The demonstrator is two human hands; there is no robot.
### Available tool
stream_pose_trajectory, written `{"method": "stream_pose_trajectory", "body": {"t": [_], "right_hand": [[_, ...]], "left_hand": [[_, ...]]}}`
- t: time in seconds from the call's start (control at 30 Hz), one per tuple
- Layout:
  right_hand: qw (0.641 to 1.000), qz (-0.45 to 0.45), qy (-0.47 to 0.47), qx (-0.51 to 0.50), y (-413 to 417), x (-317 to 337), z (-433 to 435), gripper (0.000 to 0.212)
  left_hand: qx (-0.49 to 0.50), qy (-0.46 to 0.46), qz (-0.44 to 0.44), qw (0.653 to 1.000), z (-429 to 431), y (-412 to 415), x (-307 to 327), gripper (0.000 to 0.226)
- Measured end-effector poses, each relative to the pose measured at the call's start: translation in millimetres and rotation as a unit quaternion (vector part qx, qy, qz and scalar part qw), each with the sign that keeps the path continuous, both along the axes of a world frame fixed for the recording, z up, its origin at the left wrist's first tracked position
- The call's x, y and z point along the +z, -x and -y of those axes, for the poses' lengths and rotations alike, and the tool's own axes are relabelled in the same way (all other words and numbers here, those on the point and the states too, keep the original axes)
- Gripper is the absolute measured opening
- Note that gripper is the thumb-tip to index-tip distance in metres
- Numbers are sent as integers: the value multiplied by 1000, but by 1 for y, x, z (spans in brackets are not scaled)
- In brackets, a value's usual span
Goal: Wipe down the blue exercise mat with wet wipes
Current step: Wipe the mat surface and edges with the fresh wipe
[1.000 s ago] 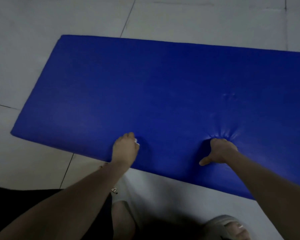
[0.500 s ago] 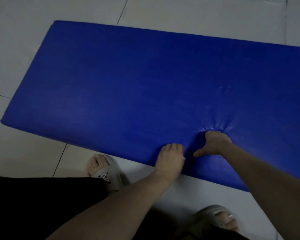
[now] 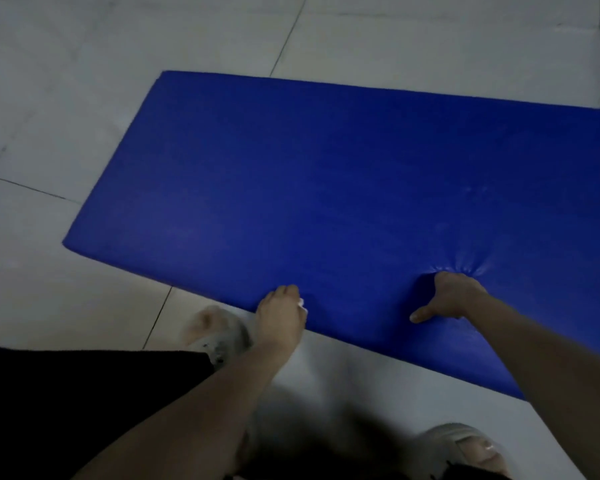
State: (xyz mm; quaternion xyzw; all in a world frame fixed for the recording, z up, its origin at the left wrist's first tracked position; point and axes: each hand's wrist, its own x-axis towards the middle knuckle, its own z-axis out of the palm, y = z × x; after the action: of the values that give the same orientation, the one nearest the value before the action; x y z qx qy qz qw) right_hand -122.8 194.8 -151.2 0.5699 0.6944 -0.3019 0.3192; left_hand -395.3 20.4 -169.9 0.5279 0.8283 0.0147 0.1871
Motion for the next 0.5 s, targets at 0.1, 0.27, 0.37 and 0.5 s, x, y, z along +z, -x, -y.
{"method": "stream_pose_trajectory", "body": {"t": [0.1,0.27,0.37,0.5], "right_hand": [[1000,9,0,-2,1,1,0,101],[999,37,8,-36,4,-1,1,113],[993,54,-3,-105,7,-5,14,117],[951,-26,-49,-304,24,-5,60,46]], "left_hand": [[124,-25,11,992,-1,19,-7,14],[153,-59,81,983,-4,-6,-7,10],[1,-37,127,991,-12,-50,-8,11],[-134,-31,92,986,-15,-69,-3,14]]}}
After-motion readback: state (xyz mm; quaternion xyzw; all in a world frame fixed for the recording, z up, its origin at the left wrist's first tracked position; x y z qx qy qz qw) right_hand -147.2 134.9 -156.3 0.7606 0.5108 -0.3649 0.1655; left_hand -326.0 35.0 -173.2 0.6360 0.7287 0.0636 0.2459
